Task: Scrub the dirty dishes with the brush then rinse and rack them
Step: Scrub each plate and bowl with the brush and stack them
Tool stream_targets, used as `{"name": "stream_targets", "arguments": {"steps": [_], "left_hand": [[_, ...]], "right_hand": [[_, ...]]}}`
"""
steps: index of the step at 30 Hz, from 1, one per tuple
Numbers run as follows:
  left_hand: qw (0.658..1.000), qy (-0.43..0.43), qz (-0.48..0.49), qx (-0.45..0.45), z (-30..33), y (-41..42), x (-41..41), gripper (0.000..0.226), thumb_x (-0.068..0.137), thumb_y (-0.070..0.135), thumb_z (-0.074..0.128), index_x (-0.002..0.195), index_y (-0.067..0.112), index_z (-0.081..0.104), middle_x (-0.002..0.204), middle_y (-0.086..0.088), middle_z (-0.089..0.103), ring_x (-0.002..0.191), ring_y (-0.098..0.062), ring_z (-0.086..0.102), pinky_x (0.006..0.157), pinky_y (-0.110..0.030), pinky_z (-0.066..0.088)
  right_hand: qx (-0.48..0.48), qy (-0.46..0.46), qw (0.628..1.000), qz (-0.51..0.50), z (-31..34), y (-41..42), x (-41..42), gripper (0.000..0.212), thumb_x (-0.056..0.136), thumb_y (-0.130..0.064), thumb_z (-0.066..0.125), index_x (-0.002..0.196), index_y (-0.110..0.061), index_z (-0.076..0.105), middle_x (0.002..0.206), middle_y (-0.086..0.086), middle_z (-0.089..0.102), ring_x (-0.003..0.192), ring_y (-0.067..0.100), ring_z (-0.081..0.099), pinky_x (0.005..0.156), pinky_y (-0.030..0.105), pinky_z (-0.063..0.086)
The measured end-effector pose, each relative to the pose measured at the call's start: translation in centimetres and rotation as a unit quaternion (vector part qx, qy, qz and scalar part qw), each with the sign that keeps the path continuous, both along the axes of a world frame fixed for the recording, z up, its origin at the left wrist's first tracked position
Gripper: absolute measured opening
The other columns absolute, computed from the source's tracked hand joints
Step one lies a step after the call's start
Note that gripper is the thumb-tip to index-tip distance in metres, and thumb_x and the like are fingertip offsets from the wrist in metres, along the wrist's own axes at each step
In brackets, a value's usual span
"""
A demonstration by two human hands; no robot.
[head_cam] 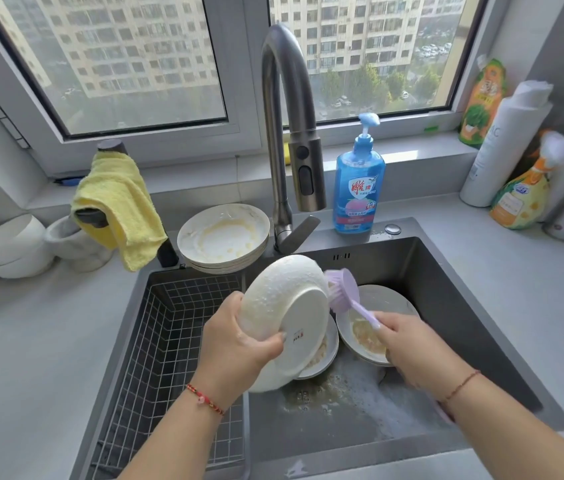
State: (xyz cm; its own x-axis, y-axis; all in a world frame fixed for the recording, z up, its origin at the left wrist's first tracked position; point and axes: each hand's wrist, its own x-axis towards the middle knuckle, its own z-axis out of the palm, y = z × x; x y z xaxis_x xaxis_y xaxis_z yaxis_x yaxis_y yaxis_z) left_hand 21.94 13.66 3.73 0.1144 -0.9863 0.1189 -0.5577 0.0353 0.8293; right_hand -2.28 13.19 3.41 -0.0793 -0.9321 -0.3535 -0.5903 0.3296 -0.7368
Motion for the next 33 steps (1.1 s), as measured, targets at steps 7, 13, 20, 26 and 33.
{"name": "stream_targets", "arguments": {"steps": [7, 13, 20, 26, 33], "left_hand": [[0.994, 0.107, 0.029, -0.023, 0.7, 0.2, -1.1, 0.043, 0.062, 0.008, 0.091, 0.087, 0.017, 0.056, 0.085, 0.003, 0.064, 0.071, 0.001, 0.062, 0.061, -0.018, 0.054], [0.973, 0.225, 0.008, -0.047, 0.8, 0.7, -2.2, 0.059, 0.051, 0.024, 0.092, 0.097, 0.023, 0.055, 0.092, 0.017, 0.068, 0.084, -0.002, 0.068, 0.068, -0.022, 0.057], [0.978, 0.204, -0.022, 0.027, 1.0, 0.1, -0.4, 0.07, 0.044, 0.044, 0.092, 0.099, 0.019, 0.057, 0.092, 0.008, 0.069, 0.081, -0.006, 0.069, 0.066, -0.029, 0.059], [0.989, -0.005, -0.128, 0.072, 1.8, -0.2, -0.1, 0.046, 0.062, 0.027, 0.092, 0.088, 0.019, 0.055, 0.087, 0.007, 0.063, 0.078, -0.005, 0.064, 0.063, -0.022, 0.056], [0.988, -0.062, -0.137, 0.02, 0.8, 0.5, -1.1, 0.041, 0.064, 0.018, 0.088, 0.077, 0.03, 0.051, 0.074, 0.014, 0.058, 0.071, 0.011, 0.056, 0.057, -0.01, 0.044]], "right_hand": [[0.089, -0.353, 0.914, -0.178, -4.3, 0.3, 2.1, 0.057, 0.073, -0.052, 0.07, 0.113, -0.014, 0.054, 0.103, 0.007, 0.07, 0.041, 0.008, 0.027, 0.039, 0.021, 0.033], [0.102, -0.526, 0.83, -0.155, -5.1, 0.0, 3.6, 0.088, 0.053, -0.05, 0.087, 0.124, -0.011, 0.054, 0.083, 0.006, 0.058, 0.039, 0.006, 0.025, 0.032, 0.016, 0.028], [0.0, -0.41, 0.91, -0.06, -2.8, -0.9, 0.7, 0.083, 0.057, -0.036, 0.09, 0.125, -0.011, 0.05, 0.095, 0.017, 0.065, 0.042, 0.01, 0.052, 0.036, 0.02, 0.04], [-0.112, -0.079, 0.984, 0.115, 0.6, -1.8, -0.3, 0.066, 0.053, -0.036, 0.088, 0.11, -0.039, 0.055, 0.099, -0.01, 0.066, 0.092, 0.012, 0.065, 0.083, 0.041, 0.056], [-0.222, 0.077, 0.961, 0.143, 2.0, -1.4, 1.3, 0.06, 0.072, -0.031, 0.081, 0.125, -0.041, 0.052, 0.106, -0.026, 0.056, 0.094, 0.001, 0.054, 0.085, 0.026, 0.05]]}}
